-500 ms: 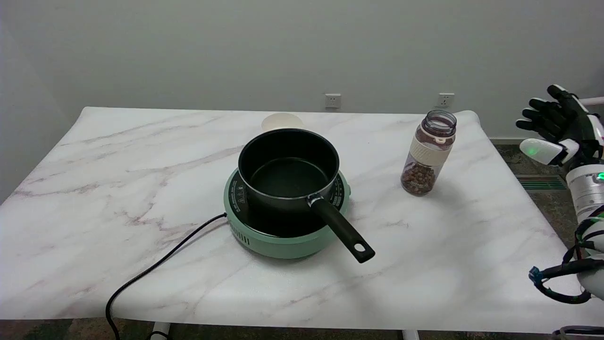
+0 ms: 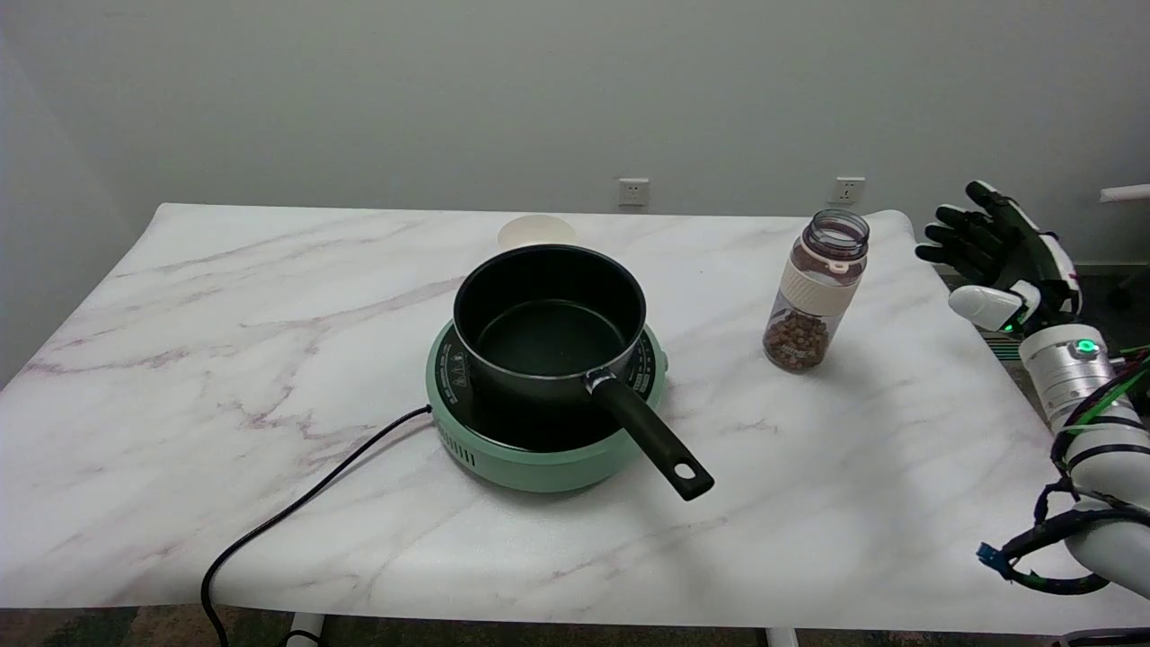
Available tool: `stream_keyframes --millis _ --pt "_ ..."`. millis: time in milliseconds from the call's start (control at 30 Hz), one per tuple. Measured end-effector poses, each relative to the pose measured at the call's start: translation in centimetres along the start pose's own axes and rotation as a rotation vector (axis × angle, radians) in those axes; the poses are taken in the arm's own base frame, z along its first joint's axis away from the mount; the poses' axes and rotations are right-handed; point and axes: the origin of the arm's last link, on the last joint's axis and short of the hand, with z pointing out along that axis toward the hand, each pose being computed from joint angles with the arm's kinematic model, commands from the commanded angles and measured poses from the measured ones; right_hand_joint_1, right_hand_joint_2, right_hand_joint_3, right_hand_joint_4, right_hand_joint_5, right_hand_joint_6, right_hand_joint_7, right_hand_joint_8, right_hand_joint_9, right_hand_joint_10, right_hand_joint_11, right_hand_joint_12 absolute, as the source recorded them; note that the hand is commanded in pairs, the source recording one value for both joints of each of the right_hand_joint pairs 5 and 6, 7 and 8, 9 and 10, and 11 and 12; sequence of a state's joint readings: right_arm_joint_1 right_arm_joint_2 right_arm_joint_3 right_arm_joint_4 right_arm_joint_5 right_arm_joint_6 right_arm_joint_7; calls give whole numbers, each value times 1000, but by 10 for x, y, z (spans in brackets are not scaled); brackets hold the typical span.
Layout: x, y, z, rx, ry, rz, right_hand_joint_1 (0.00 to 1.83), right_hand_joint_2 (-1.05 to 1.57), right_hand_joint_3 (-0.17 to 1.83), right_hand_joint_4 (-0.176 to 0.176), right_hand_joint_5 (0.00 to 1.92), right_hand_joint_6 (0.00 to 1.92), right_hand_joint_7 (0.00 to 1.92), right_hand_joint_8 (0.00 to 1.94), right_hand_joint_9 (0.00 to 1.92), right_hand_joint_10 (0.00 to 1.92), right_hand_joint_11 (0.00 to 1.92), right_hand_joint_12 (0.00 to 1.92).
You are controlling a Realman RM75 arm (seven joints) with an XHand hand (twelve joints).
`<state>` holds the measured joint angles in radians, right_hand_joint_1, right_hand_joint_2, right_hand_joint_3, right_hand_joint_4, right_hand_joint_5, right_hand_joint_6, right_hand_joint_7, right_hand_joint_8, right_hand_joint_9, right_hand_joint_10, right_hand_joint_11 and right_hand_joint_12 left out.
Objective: Pick up the bottle.
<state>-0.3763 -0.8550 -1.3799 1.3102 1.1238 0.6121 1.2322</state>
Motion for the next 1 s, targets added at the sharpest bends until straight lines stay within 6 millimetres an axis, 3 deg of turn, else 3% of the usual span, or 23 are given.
stream_keyframes --millis 500,1000 --pt "-20 28 9 -19 -103 41 1160 -845 963 0 244 244 472 472 555 555 682 682" --pt "-37 43 17 -45 -156 51 1149 -882 948 0 220 220 413 413 479 479 620 620"
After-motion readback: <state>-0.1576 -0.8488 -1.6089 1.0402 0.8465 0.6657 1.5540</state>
